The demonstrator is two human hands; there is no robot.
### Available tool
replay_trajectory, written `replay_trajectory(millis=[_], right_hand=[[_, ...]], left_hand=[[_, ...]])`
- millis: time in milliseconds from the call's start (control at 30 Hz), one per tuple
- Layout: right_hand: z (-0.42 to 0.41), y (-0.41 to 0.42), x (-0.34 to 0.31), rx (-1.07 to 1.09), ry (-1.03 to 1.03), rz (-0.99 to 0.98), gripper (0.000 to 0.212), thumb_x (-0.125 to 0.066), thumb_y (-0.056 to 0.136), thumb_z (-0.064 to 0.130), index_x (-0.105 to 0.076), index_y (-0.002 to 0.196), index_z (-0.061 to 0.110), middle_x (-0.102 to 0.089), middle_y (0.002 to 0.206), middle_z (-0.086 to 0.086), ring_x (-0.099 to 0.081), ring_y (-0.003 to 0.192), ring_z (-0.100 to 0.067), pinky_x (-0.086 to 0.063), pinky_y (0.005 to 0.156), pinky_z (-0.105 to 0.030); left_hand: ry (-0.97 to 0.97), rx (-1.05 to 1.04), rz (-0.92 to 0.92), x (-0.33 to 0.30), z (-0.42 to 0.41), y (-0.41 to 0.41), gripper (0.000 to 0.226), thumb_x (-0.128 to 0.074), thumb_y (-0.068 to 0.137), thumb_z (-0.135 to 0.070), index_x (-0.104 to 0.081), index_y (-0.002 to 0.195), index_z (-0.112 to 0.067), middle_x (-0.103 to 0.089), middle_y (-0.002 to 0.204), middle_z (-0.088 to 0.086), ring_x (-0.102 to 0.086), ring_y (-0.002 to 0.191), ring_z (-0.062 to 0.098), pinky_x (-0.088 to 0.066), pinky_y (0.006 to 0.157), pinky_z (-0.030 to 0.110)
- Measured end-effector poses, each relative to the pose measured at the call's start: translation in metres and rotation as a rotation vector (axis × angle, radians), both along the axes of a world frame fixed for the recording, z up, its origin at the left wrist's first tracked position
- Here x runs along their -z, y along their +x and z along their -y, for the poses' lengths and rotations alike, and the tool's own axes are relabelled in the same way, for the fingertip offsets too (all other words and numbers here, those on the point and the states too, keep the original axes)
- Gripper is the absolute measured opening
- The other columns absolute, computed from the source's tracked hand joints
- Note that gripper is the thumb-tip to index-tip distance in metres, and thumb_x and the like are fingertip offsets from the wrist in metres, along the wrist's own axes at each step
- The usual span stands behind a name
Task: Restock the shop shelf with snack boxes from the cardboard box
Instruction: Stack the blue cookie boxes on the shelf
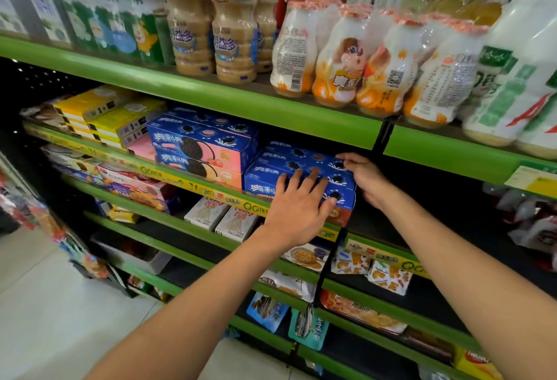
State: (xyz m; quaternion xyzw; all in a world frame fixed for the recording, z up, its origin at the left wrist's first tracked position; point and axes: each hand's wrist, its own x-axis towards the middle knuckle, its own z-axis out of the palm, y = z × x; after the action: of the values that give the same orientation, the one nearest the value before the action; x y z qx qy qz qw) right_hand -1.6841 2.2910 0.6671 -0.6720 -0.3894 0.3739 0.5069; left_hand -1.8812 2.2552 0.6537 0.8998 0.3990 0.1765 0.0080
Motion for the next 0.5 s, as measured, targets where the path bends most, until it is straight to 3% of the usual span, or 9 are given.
replay_trajectory(millis=[100,233,300,400,500], right_hand=[[0.001,-0.002,-0.001,0.009,0.003,-0.006,0.03,-0.037,0.104,0.007,-0.064,0.109,0.019,-0.066,0.108,-0.011,-0.064,0.078,-0.016,-0.054,0.069,-0.029],[0.008,-0.003,-0.002,0.015,0.03,-0.054,0.033,-0.038,0.103,0.006,-0.067,0.109,0.02,-0.068,0.114,-0.011,-0.067,0.082,-0.013,-0.055,0.066,-0.023],[0.016,-0.004,-0.003,0.04,0.06,-0.079,0.034,-0.037,0.103,0.007,-0.065,0.12,0.019,-0.066,0.121,-0.008,-0.065,0.095,-0.014,-0.054,0.079,-0.024],[0.044,-0.009,-0.005,0.121,0.107,0.091,0.035,-0.038,0.104,0.01,-0.06,0.129,0.022,-0.057,0.134,0.0,-0.052,0.115,-0.011,-0.039,0.091,-0.021],[0.093,-0.025,-0.005,0.12,0.2,0.377,0.029,-0.044,0.101,0.015,-0.06,0.114,0.036,-0.053,0.122,0.021,-0.052,0.114,-0.004,-0.036,0.089,-0.017]], left_hand=[[-0.003,0.004,-0.005,-0.001,0.0,-0.001,0.068,-0.009,0.098,-0.057,-0.04,0.146,-0.02,-0.039,0.154,0.004,-0.028,0.143,0.032,-0.018,0.116,0.054],[-0.014,0.027,-0.006,-0.002,-0.001,-0.002,0.067,-0.011,0.099,-0.057,-0.04,0.147,-0.02,-0.038,0.155,0.003,-0.027,0.144,0.031,-0.018,0.116,0.054],[-0.022,0.056,0.007,-0.004,-0.004,-0.006,0.063,-0.017,0.101,-0.055,-0.039,0.148,-0.019,-0.036,0.156,0.003,-0.026,0.146,0.029,-0.016,0.116,0.051],[-0.064,0.161,0.129,-0.008,-0.006,-0.023,0.048,-0.035,0.104,-0.039,-0.051,0.141,-0.014,-0.046,0.151,0.004,-0.029,0.145,0.024,-0.02,0.119,0.043],[-0.069,0.202,0.291,0.0,0.005,-0.059,0.036,-0.047,0.099,-0.029,-0.067,0.122,-0.011,-0.062,0.13,0.004,-0.047,0.13,0.023,-0.035,0.11,0.04]])
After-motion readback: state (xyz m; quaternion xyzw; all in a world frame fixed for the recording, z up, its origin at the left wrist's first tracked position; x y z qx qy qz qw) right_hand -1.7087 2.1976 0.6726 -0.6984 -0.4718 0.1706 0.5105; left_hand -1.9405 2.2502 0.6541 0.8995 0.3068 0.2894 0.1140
